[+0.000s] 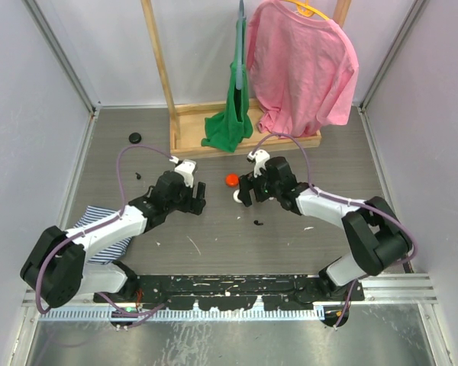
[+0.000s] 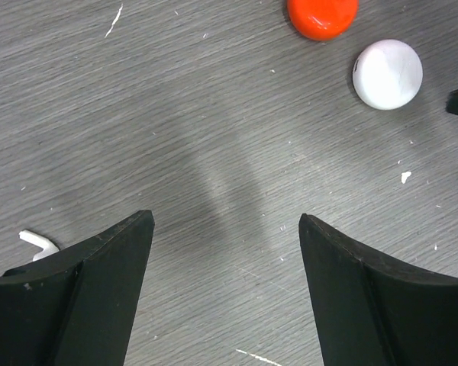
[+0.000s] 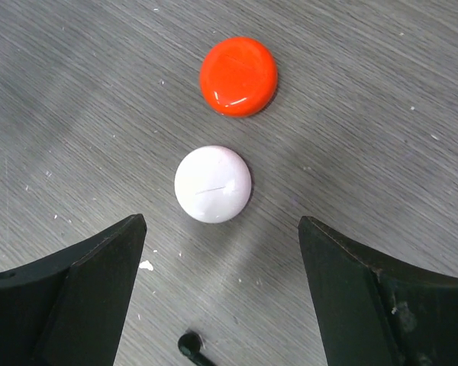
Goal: Insert the wireless bluetooth earbuds into the charging case
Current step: Pick up the charging case at the center of the board.
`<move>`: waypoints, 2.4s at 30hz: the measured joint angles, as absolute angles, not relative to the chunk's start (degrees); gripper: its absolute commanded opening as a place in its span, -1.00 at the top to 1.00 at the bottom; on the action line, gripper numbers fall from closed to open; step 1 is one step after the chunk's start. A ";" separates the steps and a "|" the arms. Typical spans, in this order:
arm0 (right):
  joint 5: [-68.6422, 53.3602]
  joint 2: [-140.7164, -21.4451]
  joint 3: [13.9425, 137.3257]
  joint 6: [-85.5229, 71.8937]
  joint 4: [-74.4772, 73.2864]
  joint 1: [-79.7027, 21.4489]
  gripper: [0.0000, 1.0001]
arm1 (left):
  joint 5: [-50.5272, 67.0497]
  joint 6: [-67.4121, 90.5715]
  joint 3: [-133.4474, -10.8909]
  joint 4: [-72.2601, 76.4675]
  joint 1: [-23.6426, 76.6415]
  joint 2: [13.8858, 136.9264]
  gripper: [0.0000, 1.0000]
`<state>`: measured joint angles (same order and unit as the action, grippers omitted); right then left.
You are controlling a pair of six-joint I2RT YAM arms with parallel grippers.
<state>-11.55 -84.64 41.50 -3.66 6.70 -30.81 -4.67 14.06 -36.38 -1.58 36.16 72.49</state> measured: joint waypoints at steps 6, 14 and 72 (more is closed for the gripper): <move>-11.22 -90.15 44.51 -2.66 6.94 -32.29 -0.63 | -4.21 14.48 -35.51 -0.97 35.97 71.61 -0.56; -11.27 -93.41 45.54 -1.93 7.22 -33.06 -0.53 | -3.11 14.83 -35.44 -0.69 35.97 71.61 -0.54; -5.50 -104.09 66.70 3.14 -15.00 -40.73 -0.43 | -4.43 17.65 -34.94 -0.97 35.59 69.01 -0.55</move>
<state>-5.50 -104.09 66.70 3.14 -15.00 -40.73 -4.43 17.65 -34.94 -0.97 35.59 69.01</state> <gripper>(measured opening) 0.729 0.776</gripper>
